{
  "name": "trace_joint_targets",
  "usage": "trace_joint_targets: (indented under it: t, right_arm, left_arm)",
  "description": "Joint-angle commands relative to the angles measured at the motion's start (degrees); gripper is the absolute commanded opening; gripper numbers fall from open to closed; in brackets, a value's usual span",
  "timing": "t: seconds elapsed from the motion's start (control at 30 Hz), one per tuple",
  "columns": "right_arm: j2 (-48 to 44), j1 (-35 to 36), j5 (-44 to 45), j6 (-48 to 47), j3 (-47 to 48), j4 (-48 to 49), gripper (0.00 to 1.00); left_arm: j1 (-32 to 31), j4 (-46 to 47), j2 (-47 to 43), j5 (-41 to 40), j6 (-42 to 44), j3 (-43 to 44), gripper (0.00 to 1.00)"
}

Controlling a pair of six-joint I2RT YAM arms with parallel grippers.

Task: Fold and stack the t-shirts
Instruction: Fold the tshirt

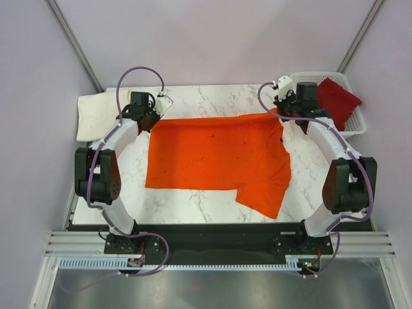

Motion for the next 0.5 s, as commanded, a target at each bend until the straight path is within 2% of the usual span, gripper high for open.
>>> trace_joint_targets:
  t: [0.0, 0.13, 0.17, 0.23, 0.27, 0.33, 0.37, 0.4, 0.47]
  right_arm:
    - [-6.78, 0.29, -1.86, -0.02, -6.15, -0.65, 0.0]
    - [-14.42, 1.17, -2.91, -0.02, -14.76, -3.73, 0.01]
    - [-15.39, 1.43, -3.44, -0.36, -16.96, -5.13, 0.09]
    - [-17.77, 1.52, -4.58, -0.54, -17.94, -10.48, 0.19]
    - [-18.65, 1.52, -4.24, -0.37, -17.6, -12.15, 0.26]
    - [-21.37, 1.52, -3.01, -0.8, -16.63, -14.89, 0.29]
    - [-22.16, 1.43, -1.18, -1.33, -15.32, -14.81, 0.34]
    - [-22.34, 1.43, -0.2, -1.51, -14.61, -12.55, 0.37]
    - [-20.16, 1.08, 1.38, -1.42, -10.76, -9.9, 0.41]
  left_arm:
    - [0.57, 2.63, -5.33, 0.77, 1.87, -4.21, 0.02]
    - [0.57, 2.28, -10.15, 0.77, 1.08, -11.4, 0.02]
    - [0.57, 1.32, -10.78, 2.34, 0.99, -12.3, 0.02]
    - [0.57, -2.1, -12.09, 2.71, -1.02, -13.97, 0.08]
    - [0.57, -2.99, -14.28, 2.71, -1.99, -14.24, 0.12]
    - [0.57, -3.96, -17.8, 3.41, -2.7, -14.5, 0.33]
    - [0.57, -3.7, -20.25, 4.02, -2.61, -13.98, 0.42]
    - [0.57, -3.44, -20.62, 4.29, -2.26, -13.37, 0.55]
    - [0.57, -3.87, -17.93, 3.25, -1.56, -8.98, 0.58]
